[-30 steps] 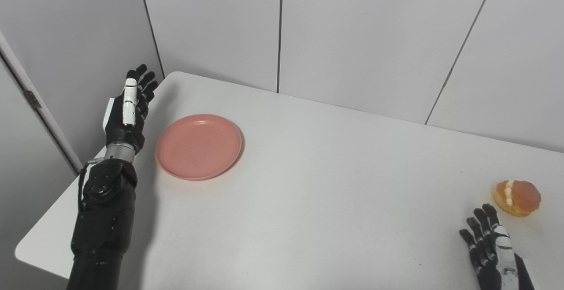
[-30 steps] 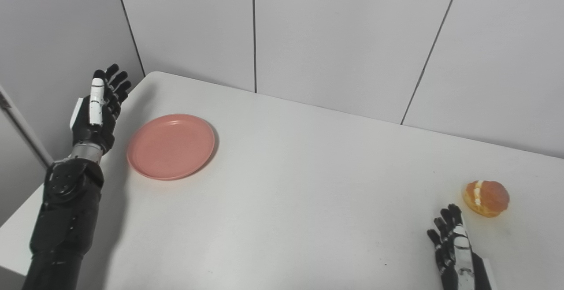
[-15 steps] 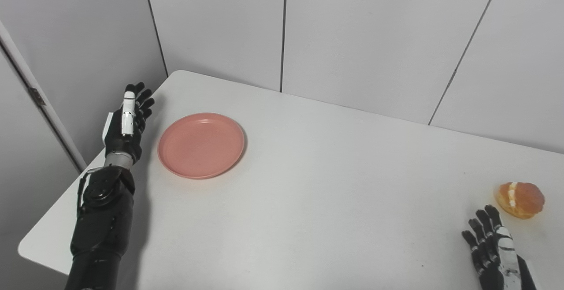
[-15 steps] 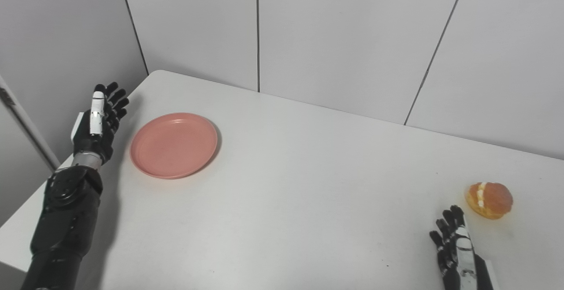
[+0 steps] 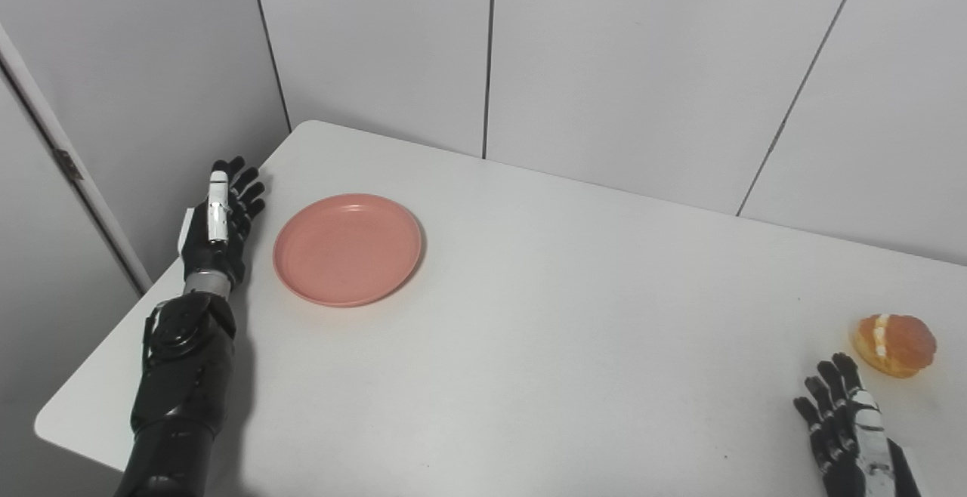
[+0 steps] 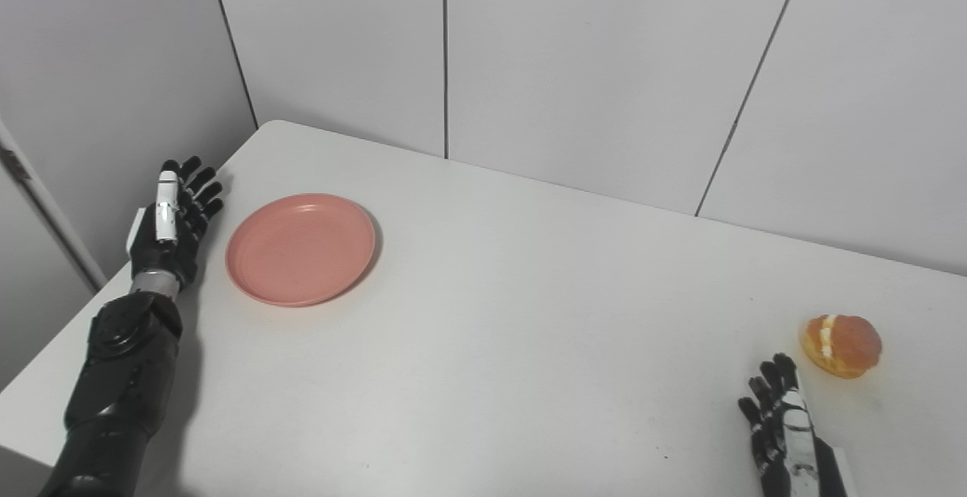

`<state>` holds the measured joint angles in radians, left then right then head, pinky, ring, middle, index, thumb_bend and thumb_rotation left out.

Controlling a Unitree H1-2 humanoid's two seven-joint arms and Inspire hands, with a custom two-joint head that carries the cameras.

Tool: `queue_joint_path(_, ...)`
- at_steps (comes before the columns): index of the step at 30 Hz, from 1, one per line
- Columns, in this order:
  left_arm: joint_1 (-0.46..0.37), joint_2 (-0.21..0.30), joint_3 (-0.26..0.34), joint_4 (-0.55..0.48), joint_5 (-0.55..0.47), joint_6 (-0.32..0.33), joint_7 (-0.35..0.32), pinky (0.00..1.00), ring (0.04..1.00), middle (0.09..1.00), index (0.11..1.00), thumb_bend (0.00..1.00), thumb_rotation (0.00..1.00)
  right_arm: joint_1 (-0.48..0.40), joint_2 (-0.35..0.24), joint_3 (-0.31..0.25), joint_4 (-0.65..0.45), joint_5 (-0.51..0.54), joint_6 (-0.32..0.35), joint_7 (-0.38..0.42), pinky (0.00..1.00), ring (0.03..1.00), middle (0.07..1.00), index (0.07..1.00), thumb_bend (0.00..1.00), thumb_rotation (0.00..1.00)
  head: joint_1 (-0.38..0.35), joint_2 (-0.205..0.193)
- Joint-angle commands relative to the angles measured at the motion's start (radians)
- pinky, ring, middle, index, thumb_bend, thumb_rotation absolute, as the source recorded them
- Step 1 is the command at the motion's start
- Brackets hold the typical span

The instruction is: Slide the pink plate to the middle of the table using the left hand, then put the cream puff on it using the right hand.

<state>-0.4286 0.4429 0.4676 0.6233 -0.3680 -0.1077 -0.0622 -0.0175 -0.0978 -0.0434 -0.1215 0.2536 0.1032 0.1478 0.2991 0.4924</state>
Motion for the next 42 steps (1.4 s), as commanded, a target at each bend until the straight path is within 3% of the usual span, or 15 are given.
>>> queue_joint_path(1,-0.028,0.031,0.004,0.024,-0.011,-0.033,-0.016,0.89,0.876,0.864,0.855,0.44,1.0,-0.007,-0.01,-0.008,-0.03,0.008,-0.001,0.007,1.0,1.0,1.0,1.0,0.17,1.0,0.001,0.002)
queue_joint_path(6,-0.052,0.043,-0.002,0.127,-0.017,-0.065,-0.049,0.91,0.877,0.873,0.849,0.46,1.0,-0.006,-0.011,-0.007,-0.032,0.006,0.001,0.006,1.0,1.0,1.0,1.0,0.17,1.0,0.0,0.004)
queue_joint_path(14,-0.059,0.034,-0.011,0.173,-0.027,-0.082,-0.059,0.89,0.87,0.868,0.843,0.45,1.0,-0.006,-0.012,-0.003,-0.036,-0.002,0.001,0.005,1.0,1.0,1.0,1.0,0.18,1.0,-0.005,0.007)
queue_joint_path(18,-0.047,0.011,-0.017,0.126,-0.031,-0.044,-0.046,0.86,0.863,0.865,0.848,0.43,1.0,-0.007,-0.008,-0.005,-0.033,0.002,0.002,0.003,1.0,1.0,1.0,1.0,0.17,1.0,-0.008,0.009)
queue_joint_path(28,0.007,-0.049,-0.034,0.021,-0.024,0.019,-0.027,0.93,0.901,0.896,0.872,0.43,1.0,-0.008,-0.004,-0.006,-0.034,0.006,0.0,0.001,1.0,1.0,1.0,1.0,0.19,1.0,-0.018,0.018)
queue_joint_path(34,0.037,-0.069,-0.043,-0.019,-0.037,0.047,-0.042,0.93,0.897,0.89,0.858,0.46,1.0,-0.009,-0.007,-0.008,-0.027,0.01,-0.009,0.006,1.0,1.0,1.0,1.0,0.2,1.0,-0.02,0.024)
queue_joint_path(42,0.067,-0.092,-0.062,-0.092,-0.034,0.092,-0.031,0.93,0.902,0.895,0.871,0.42,1.0,-0.01,-0.008,-0.007,-0.025,0.006,-0.005,0.004,1.0,1.0,1.0,1.0,0.21,1.0,-0.026,0.031)
